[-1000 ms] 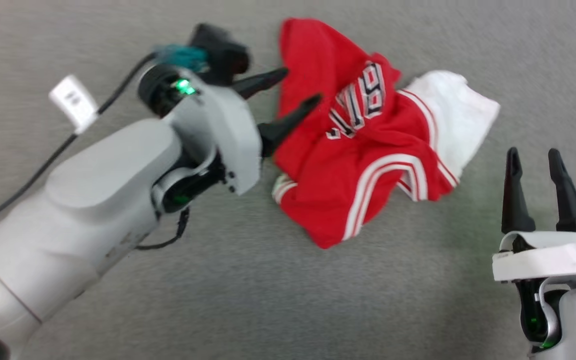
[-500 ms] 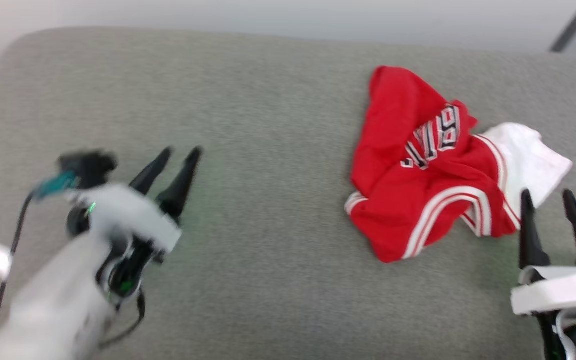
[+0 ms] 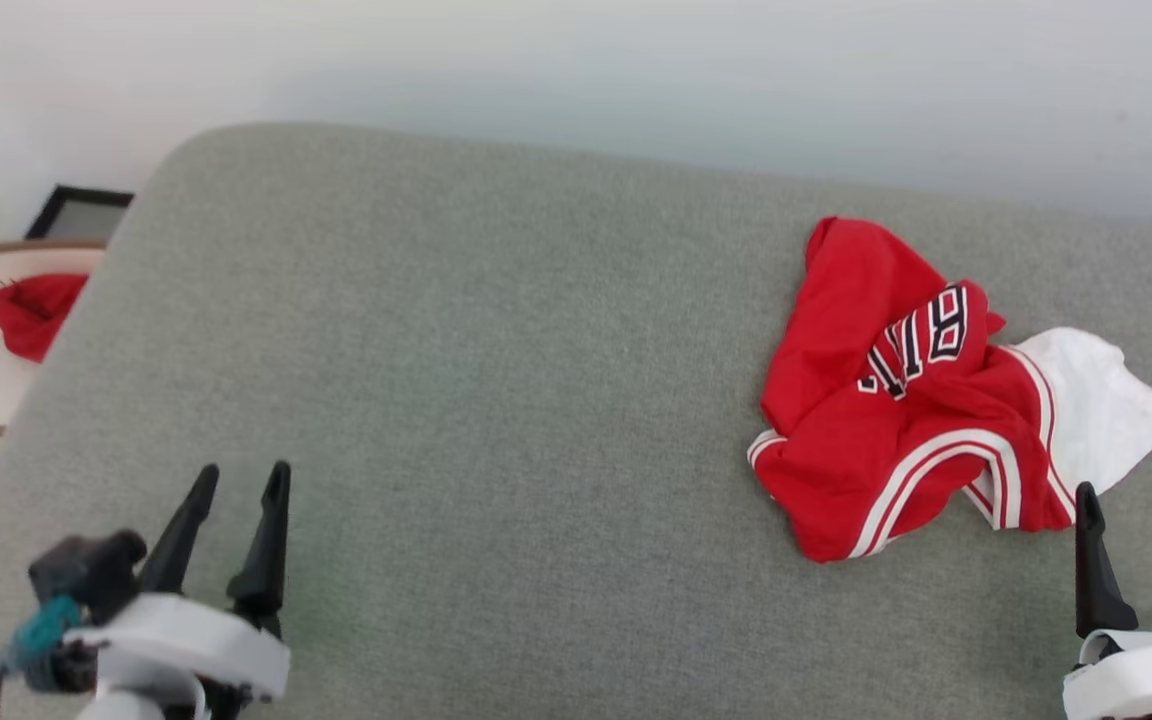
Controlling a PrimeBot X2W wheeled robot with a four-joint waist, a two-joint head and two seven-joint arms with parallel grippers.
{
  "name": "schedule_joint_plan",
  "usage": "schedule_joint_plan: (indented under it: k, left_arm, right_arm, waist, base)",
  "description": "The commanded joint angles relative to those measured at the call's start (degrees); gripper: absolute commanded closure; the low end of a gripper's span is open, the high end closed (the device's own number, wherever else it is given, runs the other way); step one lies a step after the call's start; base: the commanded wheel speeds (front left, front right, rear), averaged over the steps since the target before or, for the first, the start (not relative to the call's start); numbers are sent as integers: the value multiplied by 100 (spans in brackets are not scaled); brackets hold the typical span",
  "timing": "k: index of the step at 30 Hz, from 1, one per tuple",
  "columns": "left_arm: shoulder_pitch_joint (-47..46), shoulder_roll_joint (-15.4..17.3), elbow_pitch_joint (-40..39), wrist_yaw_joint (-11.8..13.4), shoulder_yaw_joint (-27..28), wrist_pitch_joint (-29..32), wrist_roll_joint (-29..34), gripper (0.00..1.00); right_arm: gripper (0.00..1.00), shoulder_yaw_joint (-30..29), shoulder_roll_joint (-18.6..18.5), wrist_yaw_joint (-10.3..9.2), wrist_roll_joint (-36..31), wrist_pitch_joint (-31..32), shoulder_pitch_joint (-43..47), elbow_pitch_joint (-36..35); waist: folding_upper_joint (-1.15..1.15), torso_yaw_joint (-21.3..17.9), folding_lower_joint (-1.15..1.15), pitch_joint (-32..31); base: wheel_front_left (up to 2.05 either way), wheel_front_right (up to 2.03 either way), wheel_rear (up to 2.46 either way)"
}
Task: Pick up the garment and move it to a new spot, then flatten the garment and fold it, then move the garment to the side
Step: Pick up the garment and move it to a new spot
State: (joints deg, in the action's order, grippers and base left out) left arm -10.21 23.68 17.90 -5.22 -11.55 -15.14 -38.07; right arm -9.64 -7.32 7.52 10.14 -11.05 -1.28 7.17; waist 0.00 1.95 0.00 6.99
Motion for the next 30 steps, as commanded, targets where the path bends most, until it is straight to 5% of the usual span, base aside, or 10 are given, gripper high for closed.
schedule_joint_plan:
  k: [1,10,30]
  left_arm:
    - [180,-86,-158,9,145,4,228,0]
    - [701,-519,-783,-138,638,4,1191,0]
    - [1019,-813,-878,-225,714,3,1630,0]
  right_arm:
    - [0,-19,-37,-6,35,26,77,-63]
    - [0,123,-14,-6,242,129,124,-411]
    - [0,212,80,-6,212,1,203,-415]
  waist:
    - [0,18,0,-165]
    - [0,-125,0,-407]
    - [0,-298,0,-419]
  base:
    - [0,0,0]
    - [0,0,0]
    - [0,0,0]
